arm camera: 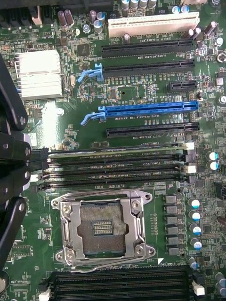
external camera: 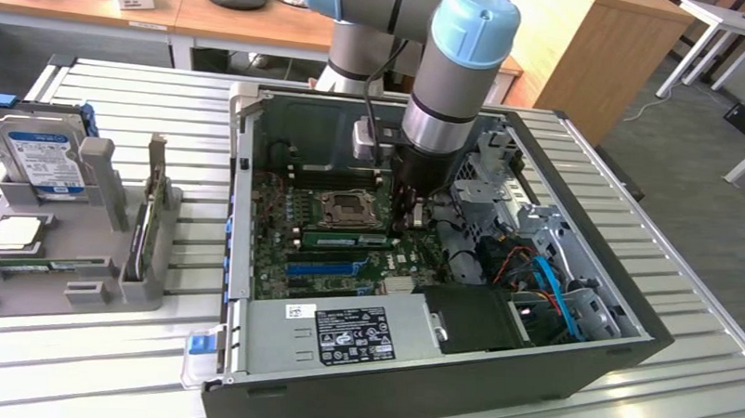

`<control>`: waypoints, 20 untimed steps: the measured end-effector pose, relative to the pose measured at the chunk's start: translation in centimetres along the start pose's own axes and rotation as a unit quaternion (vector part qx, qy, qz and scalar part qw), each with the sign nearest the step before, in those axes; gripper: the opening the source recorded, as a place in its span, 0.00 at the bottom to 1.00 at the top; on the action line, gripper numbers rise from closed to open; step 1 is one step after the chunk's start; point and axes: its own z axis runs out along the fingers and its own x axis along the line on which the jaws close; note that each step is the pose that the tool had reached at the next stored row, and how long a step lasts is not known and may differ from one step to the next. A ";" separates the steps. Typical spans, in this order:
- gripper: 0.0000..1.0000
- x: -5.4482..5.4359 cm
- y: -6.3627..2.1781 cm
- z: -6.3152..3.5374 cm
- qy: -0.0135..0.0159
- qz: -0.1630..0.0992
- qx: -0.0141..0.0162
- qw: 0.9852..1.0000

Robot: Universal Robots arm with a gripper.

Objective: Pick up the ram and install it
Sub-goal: 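Press down the ram until it locks into place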

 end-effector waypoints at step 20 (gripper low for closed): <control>0.11 0.0 0.00 -2.91 0.000 0.000 0.000 1.000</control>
